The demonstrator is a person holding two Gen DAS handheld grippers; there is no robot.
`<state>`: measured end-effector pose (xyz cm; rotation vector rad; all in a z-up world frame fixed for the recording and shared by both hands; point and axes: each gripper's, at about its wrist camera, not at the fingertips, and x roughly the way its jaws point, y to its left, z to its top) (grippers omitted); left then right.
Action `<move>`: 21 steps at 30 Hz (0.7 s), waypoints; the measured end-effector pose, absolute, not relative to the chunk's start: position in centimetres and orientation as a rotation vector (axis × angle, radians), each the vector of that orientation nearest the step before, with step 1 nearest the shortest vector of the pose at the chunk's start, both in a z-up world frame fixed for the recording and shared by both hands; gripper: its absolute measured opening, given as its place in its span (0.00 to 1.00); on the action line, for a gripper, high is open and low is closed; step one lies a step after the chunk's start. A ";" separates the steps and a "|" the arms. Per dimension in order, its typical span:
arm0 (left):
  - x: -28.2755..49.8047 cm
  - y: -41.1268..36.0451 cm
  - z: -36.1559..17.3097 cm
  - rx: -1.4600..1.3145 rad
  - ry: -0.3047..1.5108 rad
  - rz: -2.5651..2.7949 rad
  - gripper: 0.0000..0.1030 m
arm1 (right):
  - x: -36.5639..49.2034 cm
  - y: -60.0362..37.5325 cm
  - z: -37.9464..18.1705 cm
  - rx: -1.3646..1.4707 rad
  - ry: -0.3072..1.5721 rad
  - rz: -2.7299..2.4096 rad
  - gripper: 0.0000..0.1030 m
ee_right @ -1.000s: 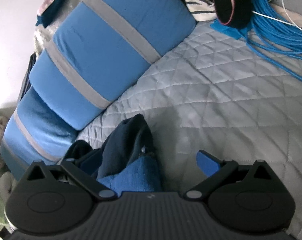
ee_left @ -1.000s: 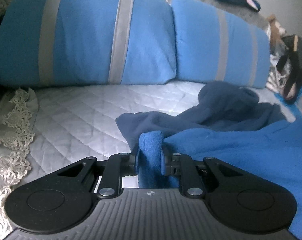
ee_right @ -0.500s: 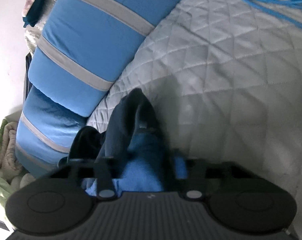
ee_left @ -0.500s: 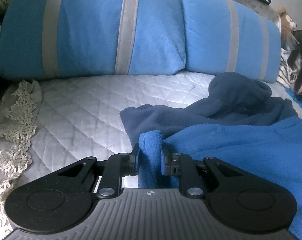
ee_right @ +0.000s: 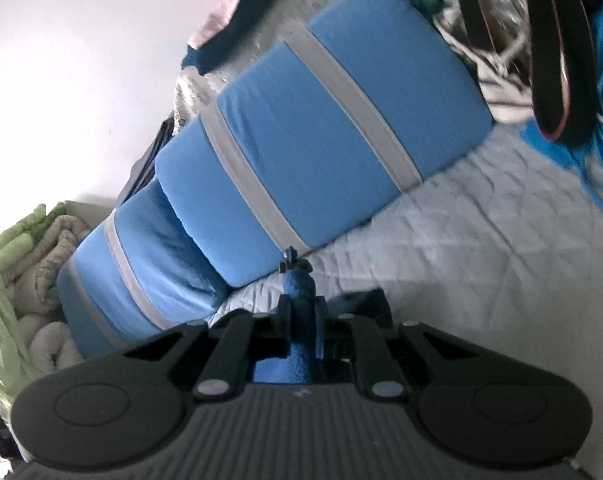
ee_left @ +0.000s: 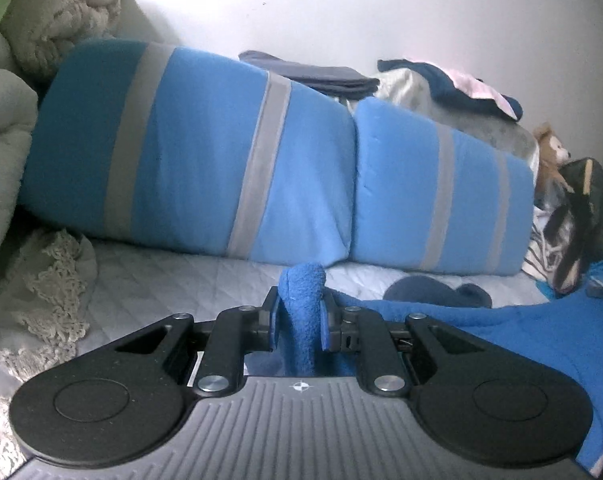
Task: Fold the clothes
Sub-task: 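Hold the fleece pinched in both tools and lift it off the bed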
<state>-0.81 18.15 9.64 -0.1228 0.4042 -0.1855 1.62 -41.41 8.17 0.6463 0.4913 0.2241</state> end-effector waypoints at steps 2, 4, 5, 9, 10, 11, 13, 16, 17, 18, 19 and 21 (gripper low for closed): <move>-0.1 17.9 9.4 -0.105 0.418 -0.167 0.18 | 2.3 -41.0 8.3 0.626 0.498 0.209 0.11; 1.0 17.4 8.8 -0.072 0.443 -0.151 0.18 | 3.1 -40.6 8.4 0.606 0.507 0.194 0.11; 1.6 17.2 8.5 -0.056 0.456 -0.143 0.18 | 3.6 -40.4 8.3 0.599 0.524 0.179 0.11; 3.6 16.8 8.0 -0.039 0.487 -0.104 0.18 | 5.8 -39.9 7.7 0.584 0.562 0.141 0.10; 4.0 16.9 8.1 -0.045 0.483 -0.097 0.18 | 6.3 -39.7 7.7 0.575 0.564 0.138 0.10; 4.2 17.0 8.3 -0.050 0.480 -0.092 0.18 | 6.8 -39.5 7.7 0.561 0.562 0.132 0.10; 4.9 17.0 8.8 -0.069 0.465 -0.077 0.18 | 7.9 -39.1 7.9 0.538 0.555 0.121 0.10; 5.7 17.1 9.9 -0.122 0.431 -0.074 0.18 | 9.1 -38.9 8.5 0.537 0.529 0.112 0.10; 6.0 17.0 10.0 -0.123 0.426 -0.068 0.18 | 9.4 -38.9 8.7 0.541 0.519 0.110 0.10; 6.3 16.9 10.1 -0.121 0.422 -0.062 0.18 | 9.8 -38.8 8.8 0.531 0.515 0.106 0.10; 6.7 16.9 10.2 -0.119 0.417 -0.055 0.18 | 10.1 -38.8 8.9 0.522 0.511 0.102 0.10; 7.6 16.8 9.3 -0.104 0.454 -0.033 0.18 | 11.0 -38.6 8.4 0.506 0.528 0.085 0.10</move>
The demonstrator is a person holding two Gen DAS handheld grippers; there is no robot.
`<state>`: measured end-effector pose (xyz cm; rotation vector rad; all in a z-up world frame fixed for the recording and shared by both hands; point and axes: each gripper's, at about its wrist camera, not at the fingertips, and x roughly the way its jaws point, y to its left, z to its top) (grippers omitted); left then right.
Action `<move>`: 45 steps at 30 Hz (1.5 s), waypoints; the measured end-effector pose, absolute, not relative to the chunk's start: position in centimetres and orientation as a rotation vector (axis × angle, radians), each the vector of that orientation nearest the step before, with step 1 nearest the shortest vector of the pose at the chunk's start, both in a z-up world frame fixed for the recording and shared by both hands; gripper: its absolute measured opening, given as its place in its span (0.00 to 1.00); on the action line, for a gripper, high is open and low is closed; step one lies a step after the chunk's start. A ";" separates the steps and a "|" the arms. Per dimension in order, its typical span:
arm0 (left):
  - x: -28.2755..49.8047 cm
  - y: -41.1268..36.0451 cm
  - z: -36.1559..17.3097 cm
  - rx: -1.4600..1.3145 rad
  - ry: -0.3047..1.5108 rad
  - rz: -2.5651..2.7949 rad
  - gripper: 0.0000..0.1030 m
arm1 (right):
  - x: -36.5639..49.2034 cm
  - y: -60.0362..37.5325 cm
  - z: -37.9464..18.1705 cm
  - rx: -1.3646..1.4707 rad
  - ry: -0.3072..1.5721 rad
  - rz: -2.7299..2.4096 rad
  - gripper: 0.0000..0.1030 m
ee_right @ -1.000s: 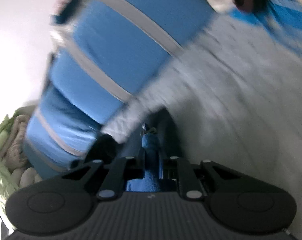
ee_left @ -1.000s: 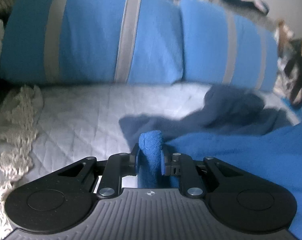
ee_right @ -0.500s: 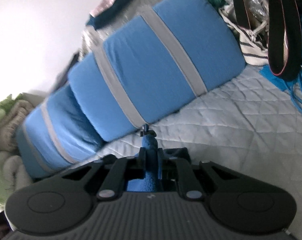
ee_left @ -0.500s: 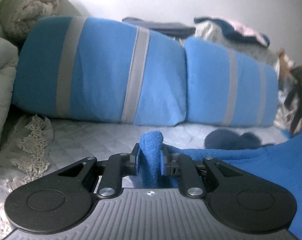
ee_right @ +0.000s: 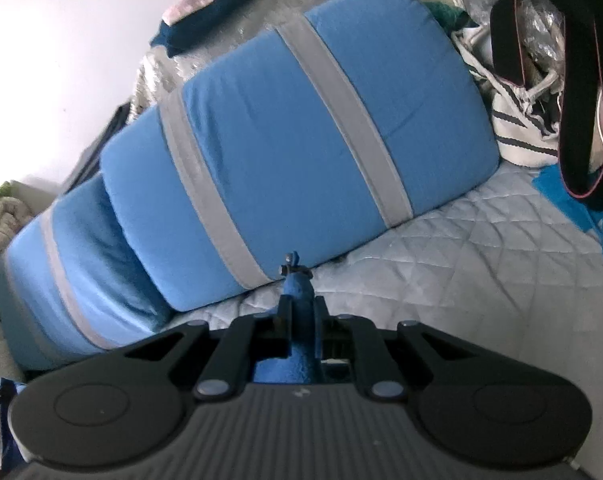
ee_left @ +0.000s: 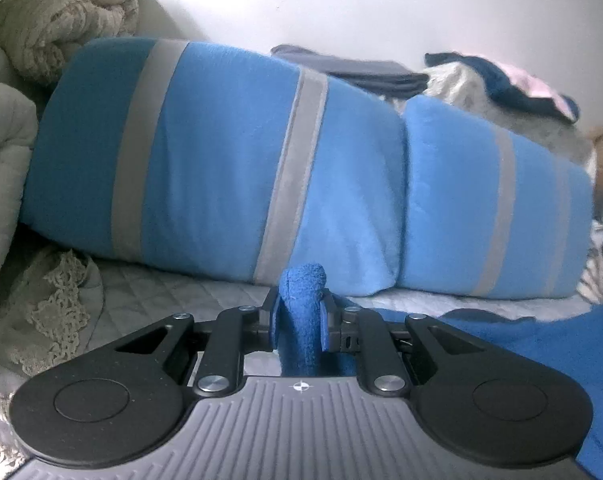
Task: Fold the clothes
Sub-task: 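Hold the fleece pinched in both tools and lift it off the bed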
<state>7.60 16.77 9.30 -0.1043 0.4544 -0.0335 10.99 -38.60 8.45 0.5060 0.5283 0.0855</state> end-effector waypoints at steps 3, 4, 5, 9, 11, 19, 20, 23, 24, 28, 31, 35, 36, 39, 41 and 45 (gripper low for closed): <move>8.7 16.3 7.2 -0.057 0.555 -0.016 0.18 | 12.4 -38.5 6.8 0.497 0.606 0.062 0.10; 8.9 16.1 6.4 -0.039 0.591 -0.013 0.18 | 12.7 -38.5 6.1 0.496 0.635 0.056 0.10; 9.2 15.9 5.6 -0.022 0.627 -0.010 0.18 | 12.9 -38.5 5.5 0.494 0.668 0.048 0.10; 8.7 15.6 4.2 0.029 0.690 -0.017 0.18 | 12.7 -38.4 3.6 0.497 0.751 0.028 0.10; 7.9 15.8 4.3 0.029 0.687 -0.026 0.19 | 12.3 -38.8 3.7 0.504 0.742 0.037 0.10; 3.6 16.3 9.5 -0.032 0.458 -0.043 0.18 | 8.7 -39.3 8.1 0.506 0.570 0.077 0.10; 3.5 16.2 9.9 -0.033 0.436 -0.037 0.18 | 8.6 -39.3 8.6 0.498 0.547 0.072 0.09; 4.6 15.9 10.7 -0.041 0.408 -0.005 0.18 | 9.0 -39.4 10.0 0.435 0.484 -0.001 0.01; 5.3 15.8 10.8 -0.052 0.418 0.001 0.18 | 9.5 -39.6 10.3 0.426 0.469 -0.024 0.01; 8.3 14.3 9.6 -0.035 0.497 0.029 0.18 | 11.3 -41.0 9.9 0.523 0.510 -0.027 0.01; 9.6 13.4 8.1 0.024 0.545 0.042 0.18 | 12.6 -40.7 8.4 0.554 0.582 0.049 0.08; 9.8 14.6 6.4 -0.009 0.604 0.037 0.18 | 14.1 -40.5 6.0 0.608 0.703 0.103 0.70; 9.7 14.8 6.2 -0.016 0.613 0.035 0.18 | 14.5 -40.5 5.4 0.623 0.733 0.111 0.69; 9.5 15.0 5.9 -0.023 0.623 0.032 0.18 | 15.4 -40.5 3.7 0.653 0.798 0.129 0.67; 9.5 14.9 5.9 -0.024 0.622 0.032 0.18 | 15.7 -40.4 3.0 0.669 0.798 0.146 0.45; 8.9 15.2 6.5 -0.044 0.598 0.025 0.18 | 14.2 -39.7 4.6 0.614 0.692 0.157 0.10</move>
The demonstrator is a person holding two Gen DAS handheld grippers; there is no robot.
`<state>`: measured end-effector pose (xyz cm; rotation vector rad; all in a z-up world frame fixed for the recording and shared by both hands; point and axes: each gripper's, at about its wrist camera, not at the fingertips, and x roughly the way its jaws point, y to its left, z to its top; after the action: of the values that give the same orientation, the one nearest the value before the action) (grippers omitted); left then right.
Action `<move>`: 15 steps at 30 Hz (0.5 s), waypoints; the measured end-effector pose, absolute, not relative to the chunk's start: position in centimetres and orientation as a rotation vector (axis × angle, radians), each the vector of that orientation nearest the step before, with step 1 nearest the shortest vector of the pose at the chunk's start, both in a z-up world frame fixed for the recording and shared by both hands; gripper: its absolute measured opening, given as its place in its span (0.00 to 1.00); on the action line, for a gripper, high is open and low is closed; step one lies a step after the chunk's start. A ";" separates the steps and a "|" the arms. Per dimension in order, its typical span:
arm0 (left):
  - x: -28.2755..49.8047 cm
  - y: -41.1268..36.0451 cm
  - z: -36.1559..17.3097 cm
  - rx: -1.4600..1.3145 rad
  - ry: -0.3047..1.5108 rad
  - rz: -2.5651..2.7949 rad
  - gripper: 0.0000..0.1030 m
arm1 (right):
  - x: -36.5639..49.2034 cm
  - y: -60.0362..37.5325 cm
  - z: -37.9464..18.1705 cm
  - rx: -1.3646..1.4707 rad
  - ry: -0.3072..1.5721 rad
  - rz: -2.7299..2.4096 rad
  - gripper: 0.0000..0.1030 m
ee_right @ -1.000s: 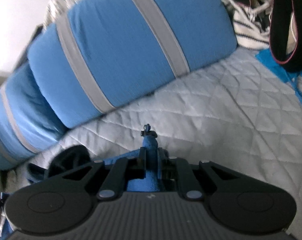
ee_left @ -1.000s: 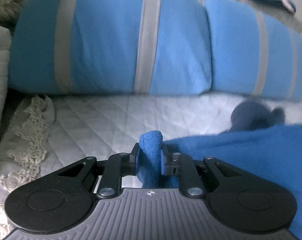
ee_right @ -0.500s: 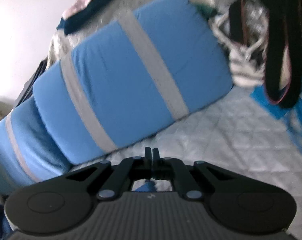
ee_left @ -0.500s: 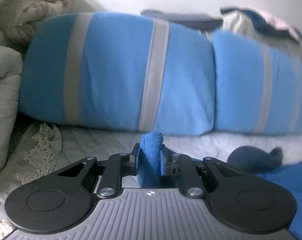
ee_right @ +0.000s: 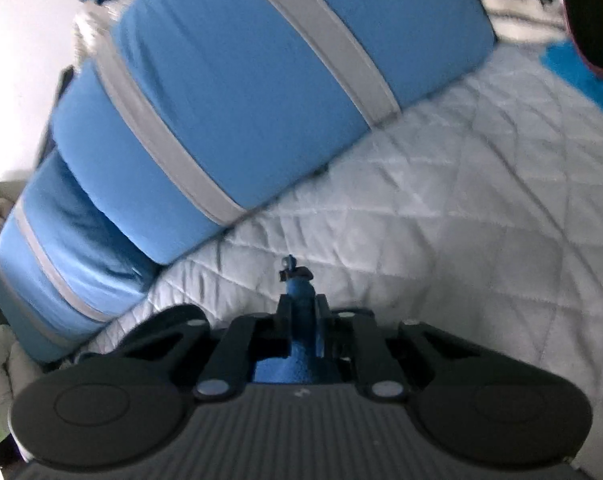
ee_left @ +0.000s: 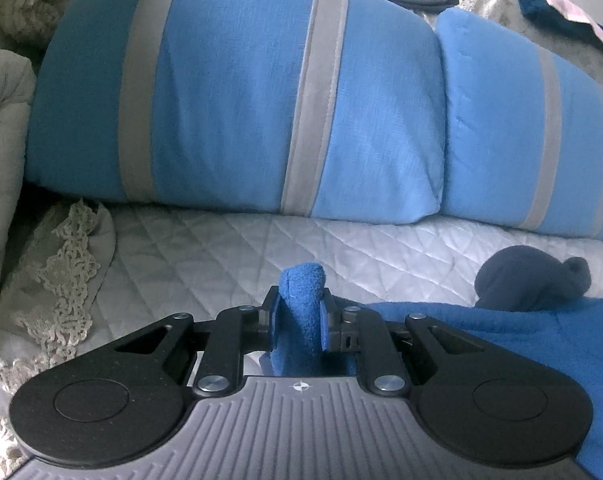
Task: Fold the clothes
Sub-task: 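Hold the fleece pinched in both tools and lift it off the bed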
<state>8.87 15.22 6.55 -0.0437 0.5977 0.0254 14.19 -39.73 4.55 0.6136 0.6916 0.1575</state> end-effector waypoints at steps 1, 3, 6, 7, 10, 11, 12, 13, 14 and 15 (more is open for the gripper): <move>8.2 15.2 7.2 -0.048 0.569 0.017 0.18 | 13.7 -39.5 5.1 0.594 0.660 0.160 0.10; 6.8 15.3 8.7 -0.056 0.507 -0.002 0.18 | 12.3 -39.1 6.7 0.555 0.594 0.168 0.10; 4.9 15.2 10.8 -0.060 0.412 -0.026 0.18 | 10.2 -38.5 9.0 0.506 0.506 0.173 0.09; 4.6 15.2 11.3 -0.064 0.392 -0.028 0.18 | 9.7 -38.4 9.6 0.494 0.486 0.168 0.09; 4.7 15.3 12.3 -0.079 0.347 -0.025 0.17 | 9.8 -38.4 10.6 0.478 0.445 0.143 0.09; 5.2 15.4 12.4 -0.084 0.341 -0.017 0.17 | 10.2 -38.5 10.7 0.478 0.438 0.132 0.09; 5.9 15.3 12.3 -0.088 0.340 -0.010 0.17 | 10.6 -38.5 10.8 0.479 0.433 0.121 0.09; 6.6 15.3 12.3 -0.092 0.340 -0.003 0.17 | 11.3 -38.4 10.7 0.485 0.436 0.110 0.09; 7.3 15.2 12.2 -0.090 0.344 0.005 0.17 | 12.0 -38.2 10.6 0.489 0.439 0.099 0.09; 8.0 15.0 12.1 -0.085 0.349 0.012 0.17 | 12.6 -38.0 10.4 0.481 0.446 0.092 0.09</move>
<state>7.99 14.96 12.06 -0.0852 0.3485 0.0119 12.65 -37.98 10.38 0.4810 0.4456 0.0924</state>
